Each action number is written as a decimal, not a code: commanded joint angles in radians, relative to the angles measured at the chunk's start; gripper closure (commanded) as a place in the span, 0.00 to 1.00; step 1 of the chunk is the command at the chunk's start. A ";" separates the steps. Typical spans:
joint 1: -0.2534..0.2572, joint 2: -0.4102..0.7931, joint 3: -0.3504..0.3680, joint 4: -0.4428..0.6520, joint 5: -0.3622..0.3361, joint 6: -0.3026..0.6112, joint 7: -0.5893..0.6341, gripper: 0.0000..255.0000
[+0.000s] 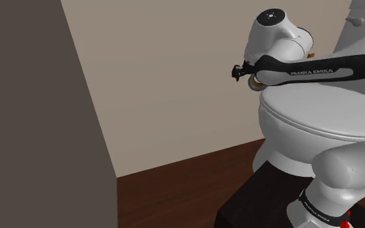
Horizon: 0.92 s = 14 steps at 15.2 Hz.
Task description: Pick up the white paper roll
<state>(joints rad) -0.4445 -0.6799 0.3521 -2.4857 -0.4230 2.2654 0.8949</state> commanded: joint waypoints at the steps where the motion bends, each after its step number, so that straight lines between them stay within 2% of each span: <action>1: -0.111 0.030 0.070 0.006 -0.086 0.060 0.175 0.00; 5: -0.341 0.072 0.218 0.045 -0.251 0.102 0.510 0.00; 14: -0.378 0.090 0.265 -0.020 -0.303 0.170 0.603 0.00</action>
<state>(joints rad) -0.8170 -0.5927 0.6130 -2.4993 -0.7183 2.4265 1.4883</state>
